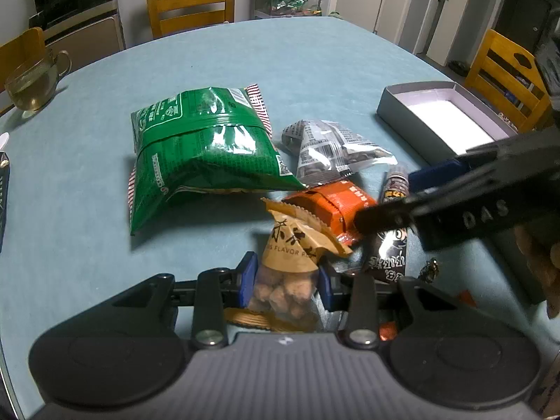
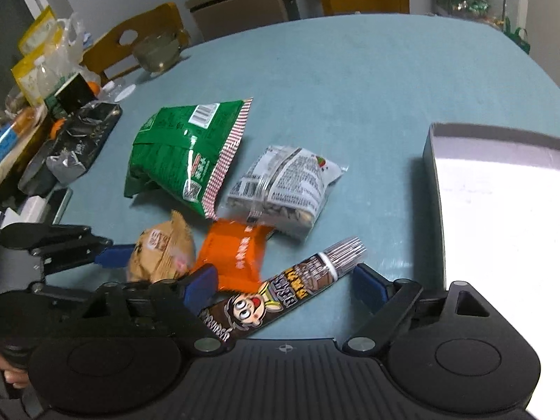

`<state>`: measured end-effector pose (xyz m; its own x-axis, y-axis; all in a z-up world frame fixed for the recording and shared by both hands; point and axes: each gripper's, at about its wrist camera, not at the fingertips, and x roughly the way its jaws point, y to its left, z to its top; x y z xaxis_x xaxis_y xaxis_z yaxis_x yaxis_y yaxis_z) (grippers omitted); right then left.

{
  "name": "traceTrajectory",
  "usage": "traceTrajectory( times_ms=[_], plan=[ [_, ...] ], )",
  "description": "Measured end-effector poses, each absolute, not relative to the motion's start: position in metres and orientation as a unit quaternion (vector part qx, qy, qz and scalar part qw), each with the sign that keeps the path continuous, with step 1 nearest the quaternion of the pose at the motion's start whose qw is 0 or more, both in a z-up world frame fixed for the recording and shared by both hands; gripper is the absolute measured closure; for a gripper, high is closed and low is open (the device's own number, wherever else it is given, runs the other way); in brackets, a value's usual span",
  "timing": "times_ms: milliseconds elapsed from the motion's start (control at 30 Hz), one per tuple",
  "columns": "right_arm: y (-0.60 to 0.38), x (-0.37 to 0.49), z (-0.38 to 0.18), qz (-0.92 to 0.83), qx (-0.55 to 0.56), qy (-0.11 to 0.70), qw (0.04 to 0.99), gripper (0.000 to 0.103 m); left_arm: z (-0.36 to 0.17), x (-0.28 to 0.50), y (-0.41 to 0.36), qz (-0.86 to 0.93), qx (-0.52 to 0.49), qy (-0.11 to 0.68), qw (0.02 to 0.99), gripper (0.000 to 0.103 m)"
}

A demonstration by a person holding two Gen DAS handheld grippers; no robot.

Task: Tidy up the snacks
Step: 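Close left tool on the peanut bag while right tool grasps the chocolate tube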

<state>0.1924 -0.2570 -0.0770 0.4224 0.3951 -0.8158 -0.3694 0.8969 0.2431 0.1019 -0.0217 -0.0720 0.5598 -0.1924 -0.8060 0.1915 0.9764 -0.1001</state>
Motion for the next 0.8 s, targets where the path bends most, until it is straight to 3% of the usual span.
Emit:
traceTrajectory(
  times_ms=[267, 800],
  plan=[
    [-0.269, 0.208, -0.075, 0.178, 0.032, 0.492, 0.851, 0.044, -0.071, 0.100, -0.020, -0.110, -0.007, 0.456, 0.883, 0.069],
    [-0.250, 0.193, -0.074, 0.151, -0.023, 0.491, 0.858, 0.045, -0.071, 0.098, -0.012, -0.107, -0.006, 0.452, 0.885, 0.070]
  ],
)
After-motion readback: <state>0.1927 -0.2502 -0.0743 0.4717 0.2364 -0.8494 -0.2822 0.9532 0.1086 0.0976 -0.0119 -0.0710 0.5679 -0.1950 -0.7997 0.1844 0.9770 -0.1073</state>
